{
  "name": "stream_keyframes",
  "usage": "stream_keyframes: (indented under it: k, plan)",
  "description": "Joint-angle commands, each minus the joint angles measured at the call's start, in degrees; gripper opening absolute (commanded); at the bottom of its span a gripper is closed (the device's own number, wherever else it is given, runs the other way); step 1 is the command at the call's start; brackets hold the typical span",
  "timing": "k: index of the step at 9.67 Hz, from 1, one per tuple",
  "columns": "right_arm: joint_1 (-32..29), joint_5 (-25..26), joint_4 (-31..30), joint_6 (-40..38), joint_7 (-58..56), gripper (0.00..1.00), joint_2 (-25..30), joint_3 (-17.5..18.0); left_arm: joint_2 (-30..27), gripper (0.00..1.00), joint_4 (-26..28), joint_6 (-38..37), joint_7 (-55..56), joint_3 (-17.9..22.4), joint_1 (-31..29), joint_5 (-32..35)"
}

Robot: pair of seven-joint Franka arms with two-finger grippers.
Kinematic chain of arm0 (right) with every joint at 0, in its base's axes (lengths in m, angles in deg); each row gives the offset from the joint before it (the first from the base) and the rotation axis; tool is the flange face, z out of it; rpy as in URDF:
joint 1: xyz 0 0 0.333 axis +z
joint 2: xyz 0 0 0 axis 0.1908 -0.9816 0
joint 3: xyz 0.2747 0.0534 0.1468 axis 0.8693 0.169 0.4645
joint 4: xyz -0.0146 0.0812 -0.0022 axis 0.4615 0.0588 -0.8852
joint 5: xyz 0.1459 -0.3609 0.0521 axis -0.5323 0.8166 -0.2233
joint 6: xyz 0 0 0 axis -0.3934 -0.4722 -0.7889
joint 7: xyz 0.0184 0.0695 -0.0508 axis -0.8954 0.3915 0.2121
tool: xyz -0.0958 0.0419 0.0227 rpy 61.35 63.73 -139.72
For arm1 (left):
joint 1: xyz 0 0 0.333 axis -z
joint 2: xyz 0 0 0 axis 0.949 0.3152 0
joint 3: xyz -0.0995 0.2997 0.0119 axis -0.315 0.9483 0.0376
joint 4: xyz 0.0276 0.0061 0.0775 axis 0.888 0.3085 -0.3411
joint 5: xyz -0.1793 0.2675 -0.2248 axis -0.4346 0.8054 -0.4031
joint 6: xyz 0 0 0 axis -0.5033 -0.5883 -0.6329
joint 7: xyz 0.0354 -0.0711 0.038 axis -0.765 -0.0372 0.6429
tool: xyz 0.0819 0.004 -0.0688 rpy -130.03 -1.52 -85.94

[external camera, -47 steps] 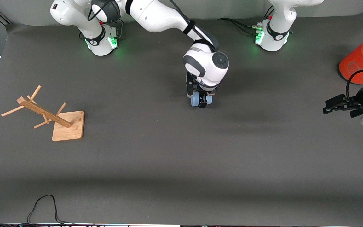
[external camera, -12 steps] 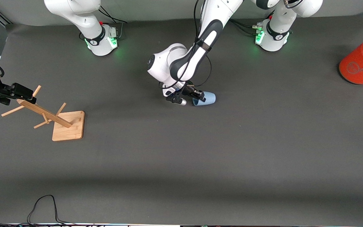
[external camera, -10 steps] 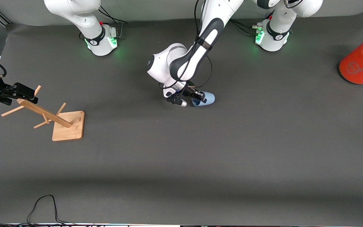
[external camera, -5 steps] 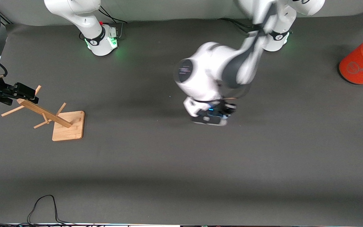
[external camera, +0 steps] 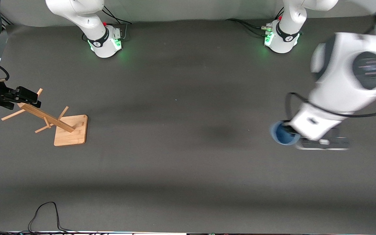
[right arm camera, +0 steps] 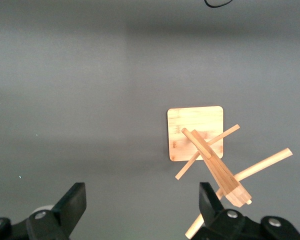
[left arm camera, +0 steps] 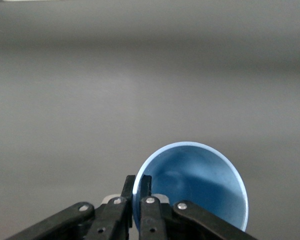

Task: Rotate and upright cup with both arms
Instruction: 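Set the cup upright on the table and open the left gripper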

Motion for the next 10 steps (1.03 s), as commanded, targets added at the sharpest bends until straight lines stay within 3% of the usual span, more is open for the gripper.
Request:
stream_keyframes:
  k: [1,3,5,9,10]
  plan:
    - [0.2,0.5,-0.4,0.6,-1.3,1.0,0.3,0.0,-9.2,0.0,13.9,9.0,-7.2,-0.7,-4.7,-3.5]
    - [0.2,0.5,-0.3,0.9,-1.2,1.0,0.3,0.0,-13.8,0.0,23.9,15.0,-13.5,-0.5,-8.5,-4.7]
    - [0.5,0.3,-0.3,1.5,-1.1,1.0,-0.3,0.1,-13.9,0.0,32.6,25.1,-19.4,-0.5,-11.8,-4.3]
    - [0.6,0.1,-0.5,1.4,-0.7,1.0,0.0,0.1,-5.9,0.0,43.3,46.8,-20.4,-0.5,-12.2,-4.2]
    - [0.7,0.0,-0.5,1.4,-0.7,1.0,0.0,0.0,-3.4,0.0,43.6,48.2,-20.1,-0.5,-12.3,-4.2]
